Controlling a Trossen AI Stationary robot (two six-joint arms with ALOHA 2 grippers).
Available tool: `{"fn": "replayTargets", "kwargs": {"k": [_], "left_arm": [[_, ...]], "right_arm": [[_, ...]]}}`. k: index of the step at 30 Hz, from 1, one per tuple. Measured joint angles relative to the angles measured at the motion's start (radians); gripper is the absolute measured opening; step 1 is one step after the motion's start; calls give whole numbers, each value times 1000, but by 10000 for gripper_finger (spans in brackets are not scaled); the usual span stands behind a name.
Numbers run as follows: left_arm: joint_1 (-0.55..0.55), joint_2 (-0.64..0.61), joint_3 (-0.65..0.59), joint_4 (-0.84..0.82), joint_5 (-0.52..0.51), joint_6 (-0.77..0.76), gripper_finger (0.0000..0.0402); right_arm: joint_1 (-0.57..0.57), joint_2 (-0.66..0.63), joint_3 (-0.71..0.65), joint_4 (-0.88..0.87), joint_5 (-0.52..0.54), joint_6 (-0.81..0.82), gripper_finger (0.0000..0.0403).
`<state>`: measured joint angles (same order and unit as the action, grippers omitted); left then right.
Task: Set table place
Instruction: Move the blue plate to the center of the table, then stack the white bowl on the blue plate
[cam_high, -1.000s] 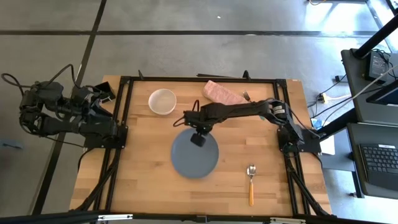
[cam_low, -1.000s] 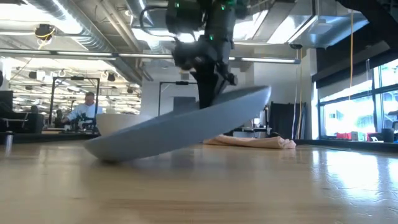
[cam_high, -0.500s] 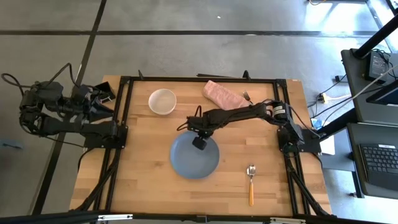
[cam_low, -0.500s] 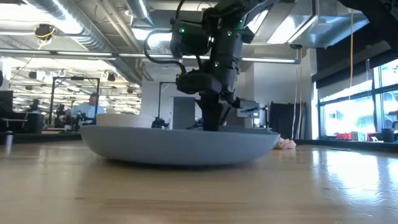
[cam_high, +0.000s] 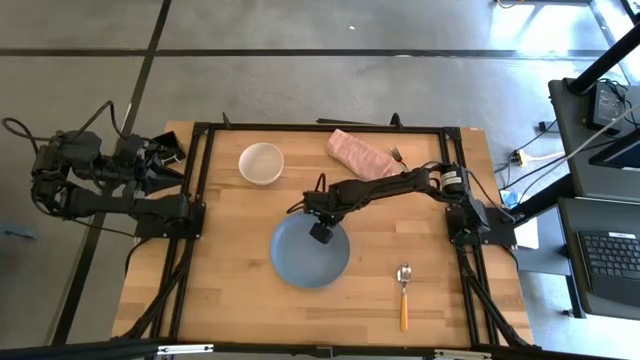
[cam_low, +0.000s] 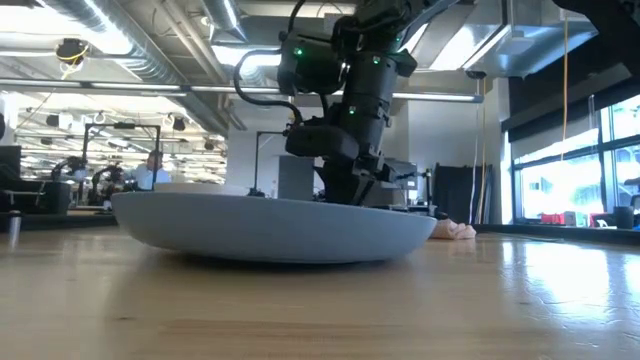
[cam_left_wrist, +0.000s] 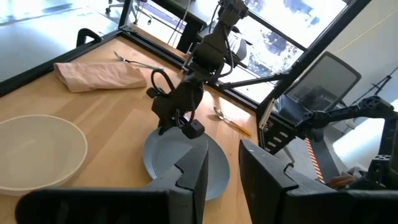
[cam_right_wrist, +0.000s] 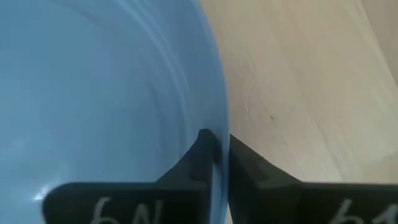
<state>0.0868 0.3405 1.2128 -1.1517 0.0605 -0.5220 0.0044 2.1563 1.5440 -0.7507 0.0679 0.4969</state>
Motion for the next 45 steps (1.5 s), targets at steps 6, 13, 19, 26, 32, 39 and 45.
{"fn": "replayTargets", "kwargs": {"k": [6,13,19,26,32,39,45], "left_arm": [[0,0,0,0,0,-13,82],[0,0,0,0,0,-21,82],[0,0,0,0,-1,-24,82],[0,0,0,0,-12,-26,82],[0,0,0,1,-107,-35,82],[0,36,-38,-26,-109,-97,82],[0,177,-172,-43,-129,2,82]], "right_arm": [[0,5,12,-32,-13,15,71],[1,11,57,-63,-14,-11,142],[1,11,97,-106,-15,-10,166],[1,11,189,-298,-18,-10,167],[1,9,346,-441,-82,-45,167],[2,8,576,-494,-227,-79,168],[8,0,816,-482,-288,-29,168]]}}
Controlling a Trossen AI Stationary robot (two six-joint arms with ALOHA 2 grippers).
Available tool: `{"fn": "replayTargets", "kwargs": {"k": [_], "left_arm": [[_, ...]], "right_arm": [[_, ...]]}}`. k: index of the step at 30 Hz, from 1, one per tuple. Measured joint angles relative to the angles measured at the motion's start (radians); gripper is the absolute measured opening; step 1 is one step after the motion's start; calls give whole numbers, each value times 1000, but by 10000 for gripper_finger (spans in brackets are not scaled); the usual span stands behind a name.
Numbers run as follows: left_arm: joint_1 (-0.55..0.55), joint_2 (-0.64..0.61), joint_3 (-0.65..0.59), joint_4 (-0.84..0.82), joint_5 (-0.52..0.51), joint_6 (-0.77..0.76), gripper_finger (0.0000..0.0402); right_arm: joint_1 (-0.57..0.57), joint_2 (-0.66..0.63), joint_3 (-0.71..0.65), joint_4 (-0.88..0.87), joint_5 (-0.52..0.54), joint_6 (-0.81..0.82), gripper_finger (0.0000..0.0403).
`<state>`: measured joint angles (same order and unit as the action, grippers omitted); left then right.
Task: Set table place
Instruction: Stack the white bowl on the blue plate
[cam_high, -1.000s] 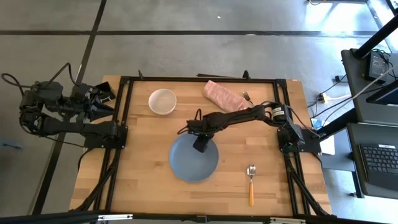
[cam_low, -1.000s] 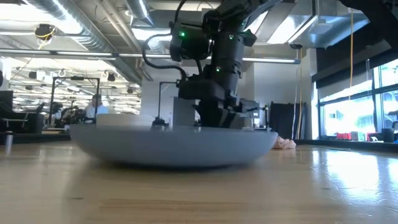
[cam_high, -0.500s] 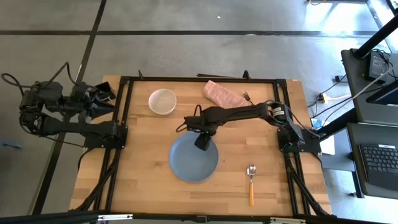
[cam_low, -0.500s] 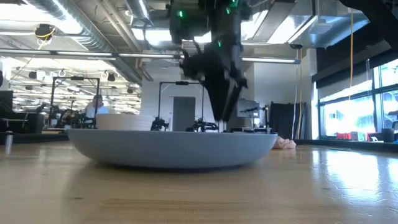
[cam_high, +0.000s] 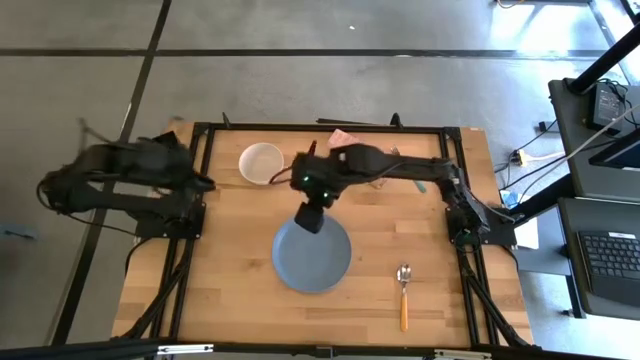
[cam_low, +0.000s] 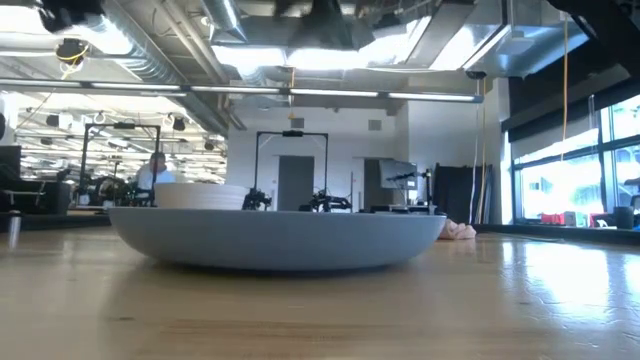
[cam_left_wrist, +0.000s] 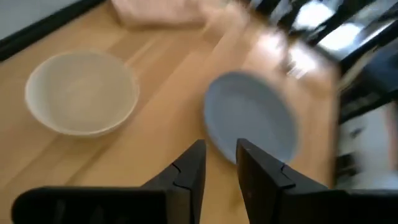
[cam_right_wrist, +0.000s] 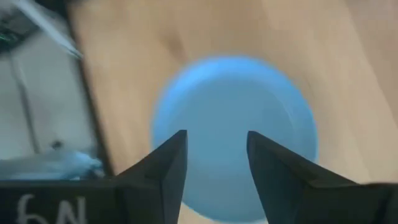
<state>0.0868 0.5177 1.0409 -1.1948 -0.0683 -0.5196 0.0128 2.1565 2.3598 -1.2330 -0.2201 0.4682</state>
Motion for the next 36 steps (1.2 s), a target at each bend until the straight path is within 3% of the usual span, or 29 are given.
{"fn": "replayTargets", "kwargs": {"k": [4,9,20,24,30,36], "left_arm": [[0,110,-87,29,-73,127,82],[20,235,-157,186,-203,216,82],[162,564,-168,336,-137,233,145],[183,646,-168,474,-91,217,165],[245,752,-168,592,-27,183,163],[301,843,-168,607,-48,147,156]], "right_arm": [[8,-109,-77,140,-50,26,168],[28,-173,-84,128,-36,23,168],[77,-195,-84,114,25,25,168],[95,-195,-84,112,29,25,168],[124,-194,-85,109,44,31,168],[145,-194,-85,108,44,50,168]]}}
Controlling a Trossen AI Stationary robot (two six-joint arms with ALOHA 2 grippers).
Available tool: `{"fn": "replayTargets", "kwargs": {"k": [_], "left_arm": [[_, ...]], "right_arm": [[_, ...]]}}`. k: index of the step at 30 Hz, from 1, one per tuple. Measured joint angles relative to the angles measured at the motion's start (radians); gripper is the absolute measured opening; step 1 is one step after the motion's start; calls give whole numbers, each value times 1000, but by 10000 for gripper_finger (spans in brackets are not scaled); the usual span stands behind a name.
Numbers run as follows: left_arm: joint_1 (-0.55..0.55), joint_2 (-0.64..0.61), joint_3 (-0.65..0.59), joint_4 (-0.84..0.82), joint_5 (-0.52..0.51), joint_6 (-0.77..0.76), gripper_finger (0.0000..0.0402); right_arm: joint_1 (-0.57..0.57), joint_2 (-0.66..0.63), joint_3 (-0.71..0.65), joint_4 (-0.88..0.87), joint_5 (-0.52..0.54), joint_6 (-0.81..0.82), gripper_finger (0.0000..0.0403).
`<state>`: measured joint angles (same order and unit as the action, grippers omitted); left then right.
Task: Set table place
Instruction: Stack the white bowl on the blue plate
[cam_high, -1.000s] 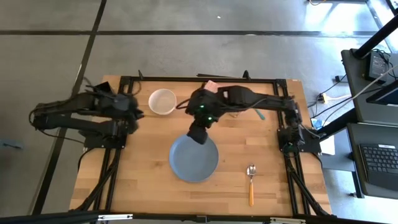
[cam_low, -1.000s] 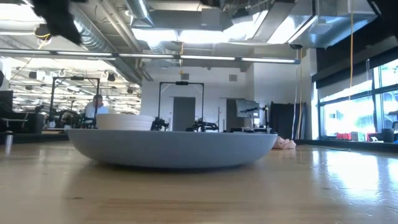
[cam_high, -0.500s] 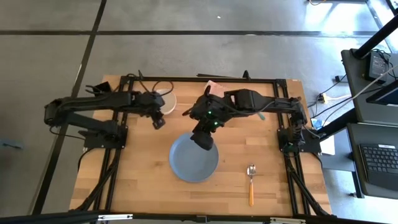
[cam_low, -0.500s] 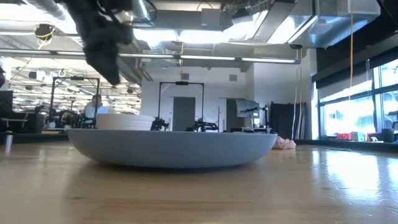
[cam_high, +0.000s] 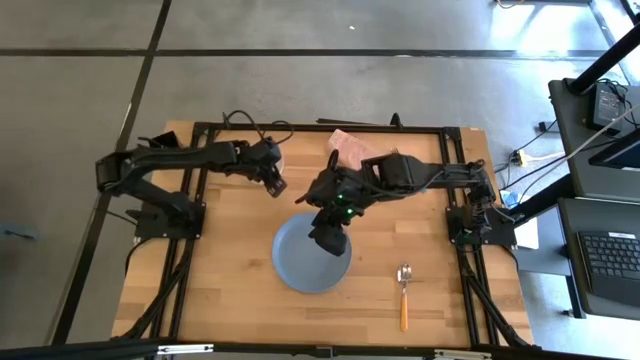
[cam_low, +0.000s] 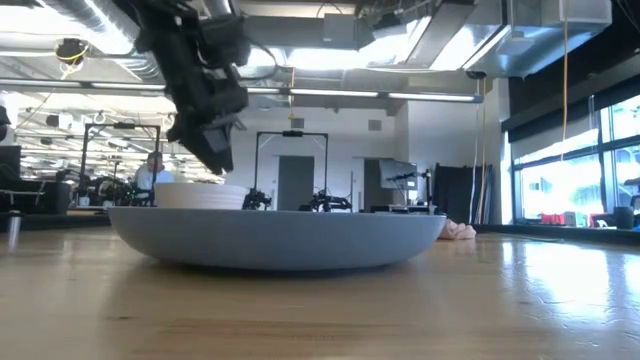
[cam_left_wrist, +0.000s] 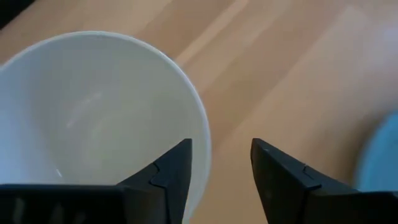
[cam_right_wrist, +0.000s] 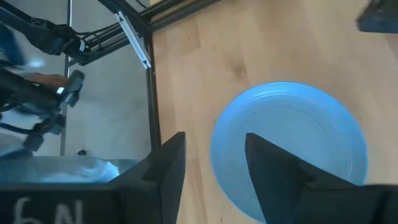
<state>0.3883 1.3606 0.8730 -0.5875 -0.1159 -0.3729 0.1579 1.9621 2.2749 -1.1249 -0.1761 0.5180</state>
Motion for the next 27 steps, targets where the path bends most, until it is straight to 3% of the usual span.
{"fn": "replayTargets", "kwargs": {"k": [17,20,24,27], "left_arm": [[16,152,0,57,-67,-13,147],[5,156,0,58,-96,-6,118],[-19,153,0,59,-111,51,28],[-32,153,0,61,-113,63,12]], "right_arm": [[4,0,0,-2,0,2,168],[4,1,0,-3,0,2,168],[4,1,0,-3,0,1,168],[4,1,0,-3,0,1,168]]}}
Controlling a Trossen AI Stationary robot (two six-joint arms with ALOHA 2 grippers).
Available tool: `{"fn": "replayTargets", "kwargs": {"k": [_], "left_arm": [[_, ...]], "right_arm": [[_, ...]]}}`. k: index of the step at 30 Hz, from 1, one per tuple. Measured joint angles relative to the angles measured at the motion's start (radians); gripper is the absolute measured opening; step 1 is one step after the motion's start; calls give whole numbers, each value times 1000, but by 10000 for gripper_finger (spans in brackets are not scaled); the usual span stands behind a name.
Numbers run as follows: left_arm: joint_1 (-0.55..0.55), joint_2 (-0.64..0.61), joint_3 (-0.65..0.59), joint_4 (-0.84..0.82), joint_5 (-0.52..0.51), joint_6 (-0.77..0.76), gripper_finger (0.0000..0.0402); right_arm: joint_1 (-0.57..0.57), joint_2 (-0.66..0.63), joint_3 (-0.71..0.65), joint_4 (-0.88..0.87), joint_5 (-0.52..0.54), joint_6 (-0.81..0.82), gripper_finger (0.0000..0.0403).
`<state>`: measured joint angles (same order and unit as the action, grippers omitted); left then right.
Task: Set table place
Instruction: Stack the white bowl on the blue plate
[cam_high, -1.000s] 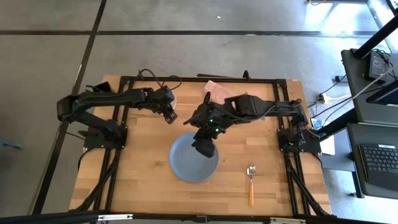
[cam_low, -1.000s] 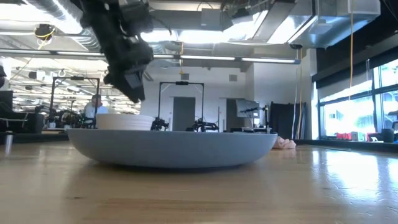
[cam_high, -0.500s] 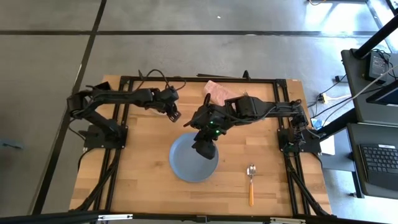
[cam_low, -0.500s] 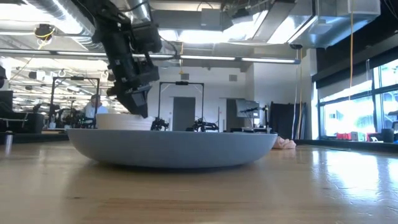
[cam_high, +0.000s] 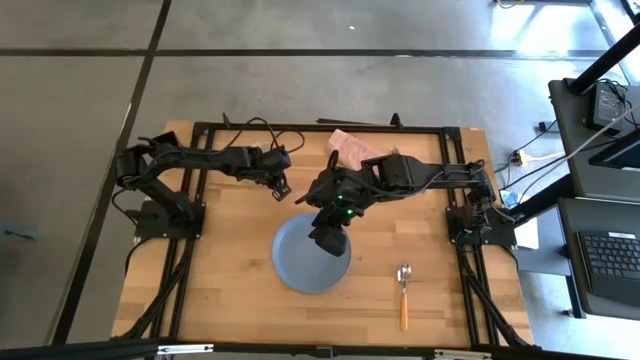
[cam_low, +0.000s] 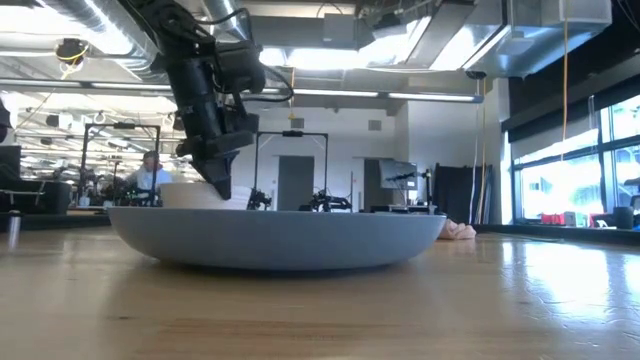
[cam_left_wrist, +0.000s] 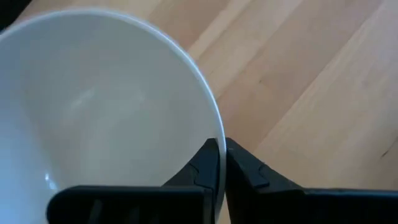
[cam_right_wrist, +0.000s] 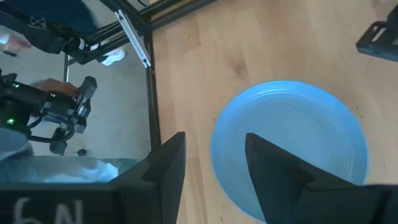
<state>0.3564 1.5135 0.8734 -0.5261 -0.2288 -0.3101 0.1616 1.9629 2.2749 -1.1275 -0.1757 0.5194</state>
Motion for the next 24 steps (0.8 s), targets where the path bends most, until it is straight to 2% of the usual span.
{"fn": "replayTargets", "kwargs": {"k": [7,11,16,18,24], "left_arm": [[-53,0,70,-97,-21,11,4],[-89,0,196,-257,-53,55,3],[-164,0,380,-462,-68,59,2],[-198,-1,442,-533,-68,58,2],[-338,-1,550,-638,-47,2,1]], "right_arm": [[0,0,0,-1,0,1,168],[0,0,0,-17,-10,36,168],[0,-16,0,-41,-136,50,168],[6,-32,0,-44,-156,47,168],[46,-114,0,-49,-116,-4,168]]}}
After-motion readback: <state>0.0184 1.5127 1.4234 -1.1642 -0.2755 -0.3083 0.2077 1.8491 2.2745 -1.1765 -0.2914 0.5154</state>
